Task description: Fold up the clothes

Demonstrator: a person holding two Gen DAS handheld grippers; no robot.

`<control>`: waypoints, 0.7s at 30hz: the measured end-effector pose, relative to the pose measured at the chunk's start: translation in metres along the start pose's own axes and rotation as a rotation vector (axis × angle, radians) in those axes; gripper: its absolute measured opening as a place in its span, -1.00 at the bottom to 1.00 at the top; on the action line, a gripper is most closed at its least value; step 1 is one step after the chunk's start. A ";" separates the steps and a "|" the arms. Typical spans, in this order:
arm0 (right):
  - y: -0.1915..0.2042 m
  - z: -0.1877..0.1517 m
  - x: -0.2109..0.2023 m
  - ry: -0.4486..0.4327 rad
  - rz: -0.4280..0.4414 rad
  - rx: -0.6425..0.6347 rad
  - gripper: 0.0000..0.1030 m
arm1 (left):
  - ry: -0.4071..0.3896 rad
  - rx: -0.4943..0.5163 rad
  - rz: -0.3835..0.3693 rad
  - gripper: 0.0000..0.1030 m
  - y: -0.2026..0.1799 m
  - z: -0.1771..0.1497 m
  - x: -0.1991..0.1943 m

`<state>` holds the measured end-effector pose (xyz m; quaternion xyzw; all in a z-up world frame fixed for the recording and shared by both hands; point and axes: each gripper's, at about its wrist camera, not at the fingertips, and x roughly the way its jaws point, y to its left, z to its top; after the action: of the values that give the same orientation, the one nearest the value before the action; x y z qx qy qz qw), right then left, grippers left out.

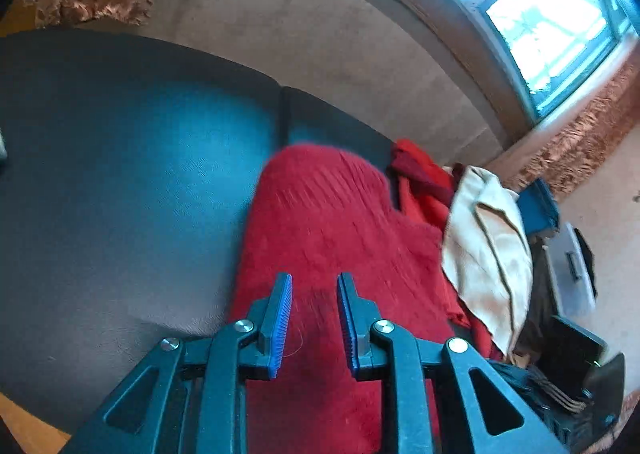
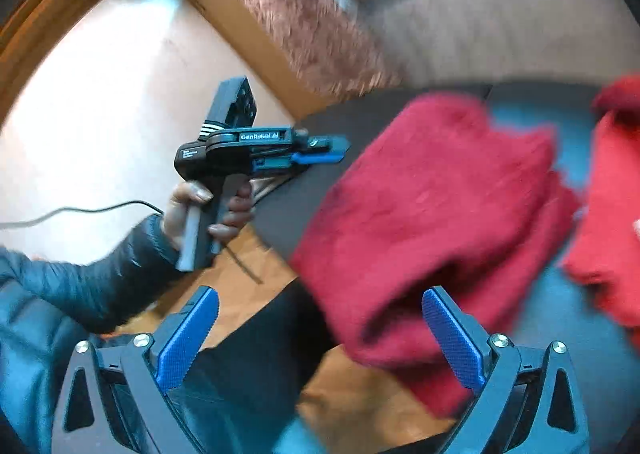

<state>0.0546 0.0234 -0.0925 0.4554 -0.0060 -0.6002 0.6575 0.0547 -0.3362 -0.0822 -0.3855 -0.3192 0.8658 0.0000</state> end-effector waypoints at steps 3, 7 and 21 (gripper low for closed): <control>-0.010 -0.004 0.033 0.076 0.020 0.104 0.90 | -0.003 0.048 -0.047 -0.59 0.001 -0.018 0.003; -0.024 -0.038 0.039 0.115 -0.085 0.170 0.52 | 0.039 0.152 0.005 -0.58 -0.012 -0.035 0.034; -0.056 0.013 0.007 -0.257 -0.213 0.342 0.53 | -0.026 0.086 -0.086 -0.55 -0.005 -0.038 0.025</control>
<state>0.0052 0.0181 -0.1228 0.4781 -0.1431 -0.7093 0.4978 0.0611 -0.3055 -0.1151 -0.3599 -0.2981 0.8827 0.0496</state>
